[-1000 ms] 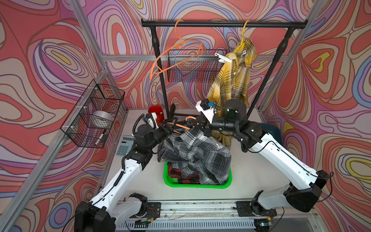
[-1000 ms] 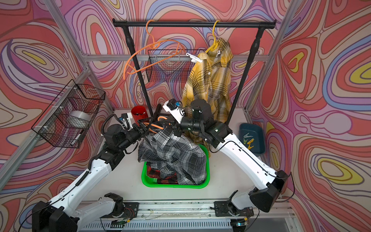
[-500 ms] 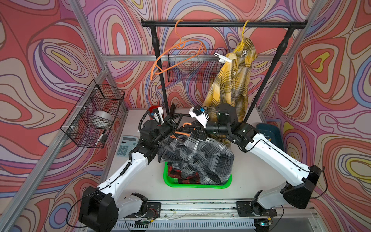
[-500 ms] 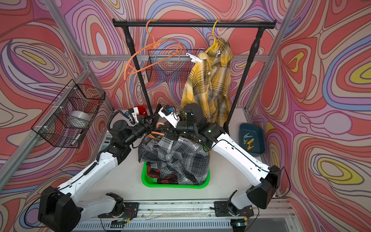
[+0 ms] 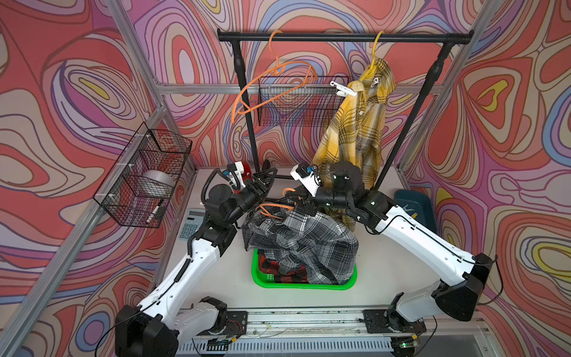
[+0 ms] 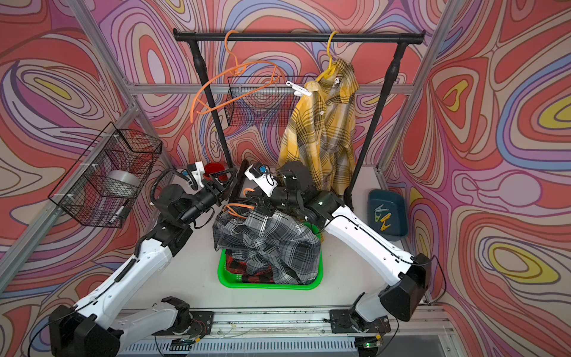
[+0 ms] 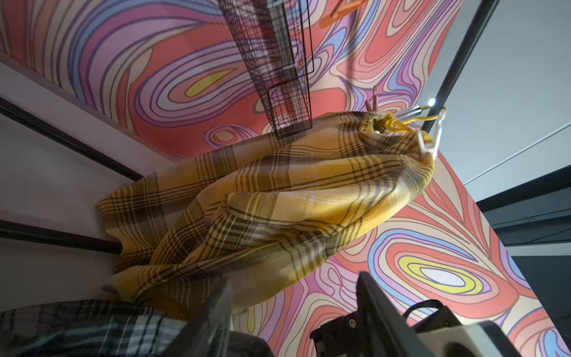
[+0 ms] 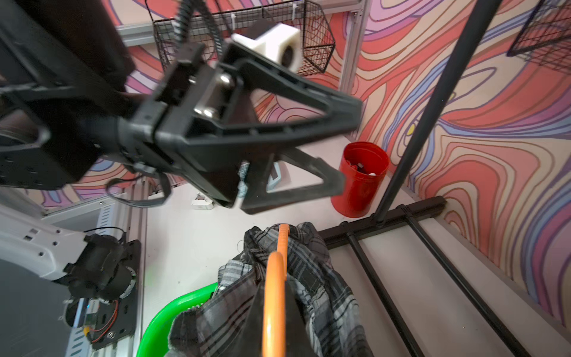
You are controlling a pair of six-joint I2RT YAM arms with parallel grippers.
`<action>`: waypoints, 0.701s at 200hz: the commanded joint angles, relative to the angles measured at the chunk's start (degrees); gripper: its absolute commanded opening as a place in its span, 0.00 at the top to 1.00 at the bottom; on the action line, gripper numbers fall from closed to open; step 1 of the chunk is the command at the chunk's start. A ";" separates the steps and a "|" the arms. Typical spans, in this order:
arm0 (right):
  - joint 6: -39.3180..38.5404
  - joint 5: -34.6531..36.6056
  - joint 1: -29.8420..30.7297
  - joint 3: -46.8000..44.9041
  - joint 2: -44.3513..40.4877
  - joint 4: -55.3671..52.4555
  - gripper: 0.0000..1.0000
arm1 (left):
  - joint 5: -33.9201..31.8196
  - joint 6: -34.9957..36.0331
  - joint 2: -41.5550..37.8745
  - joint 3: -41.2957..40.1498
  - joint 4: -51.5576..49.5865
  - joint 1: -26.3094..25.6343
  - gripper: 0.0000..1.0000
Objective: Remove the clothespins securing long-sleeve shirts to the hanger
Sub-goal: Remove the long-sleeve shirt from the hanger.
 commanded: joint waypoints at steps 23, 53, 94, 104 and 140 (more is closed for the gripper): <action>1.44 9.67 0.39 -2.06 -3.02 8.12 1.00 | -1.67 4.87 -6.68 3.23 -10.28 0.64 0.32; 2.03 10.01 0.31 -2.82 -3.67 11.12 1.00 | -0.43 2.19 -6.16 0.82 -8.85 0.65 0.31; 2.59 7.93 0.39 -3.87 -4.75 15.28 1.00 | 0.53 0.37 -3.79 -1.56 -6.79 0.63 0.31; 2.56 7.16 0.30 -3.61 -4.62 15.49 1.00 | 0.76 0.13 -3.05 -1.77 -5.84 0.63 0.31; 3.00 4.03 0.41 -4.20 -4.48 17.59 1.00 | 1.24 -1.49 0.28 -1.30 -2.43 0.37 0.30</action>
